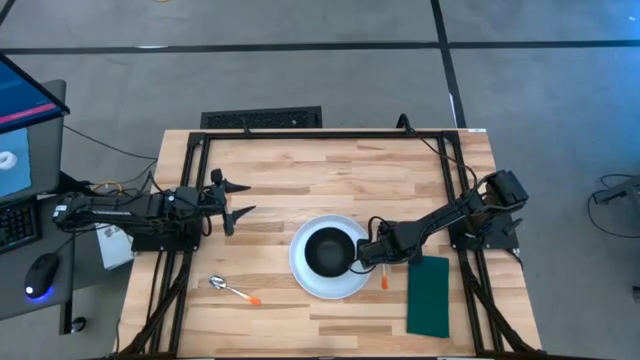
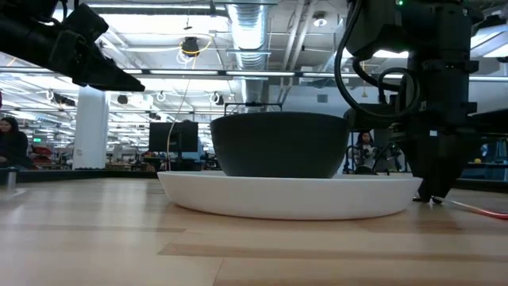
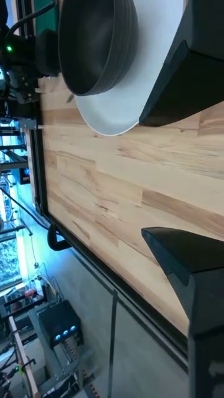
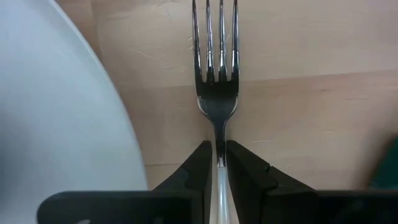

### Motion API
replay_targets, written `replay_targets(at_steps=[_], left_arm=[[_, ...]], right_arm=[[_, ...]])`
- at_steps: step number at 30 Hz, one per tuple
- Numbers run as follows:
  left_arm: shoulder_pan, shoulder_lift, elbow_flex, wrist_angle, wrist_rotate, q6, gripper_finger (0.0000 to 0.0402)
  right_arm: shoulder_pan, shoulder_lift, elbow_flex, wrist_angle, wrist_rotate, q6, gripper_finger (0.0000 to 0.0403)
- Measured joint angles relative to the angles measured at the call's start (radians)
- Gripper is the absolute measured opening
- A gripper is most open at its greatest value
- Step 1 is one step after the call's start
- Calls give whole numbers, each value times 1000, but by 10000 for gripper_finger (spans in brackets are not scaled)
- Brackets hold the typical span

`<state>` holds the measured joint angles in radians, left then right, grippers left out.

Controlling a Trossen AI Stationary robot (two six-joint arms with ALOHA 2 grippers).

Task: Set table place
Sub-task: Place the orange-handled fork next to the white plate

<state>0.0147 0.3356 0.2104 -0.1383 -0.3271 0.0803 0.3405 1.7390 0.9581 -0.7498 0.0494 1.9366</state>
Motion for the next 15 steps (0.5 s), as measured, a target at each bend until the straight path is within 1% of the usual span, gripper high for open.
replay_targets(at_steps=[15], left_arm=[[0,0,0,-2,0,1,268]], right_arm=[[0,0,0,3,-6,-7,73]])
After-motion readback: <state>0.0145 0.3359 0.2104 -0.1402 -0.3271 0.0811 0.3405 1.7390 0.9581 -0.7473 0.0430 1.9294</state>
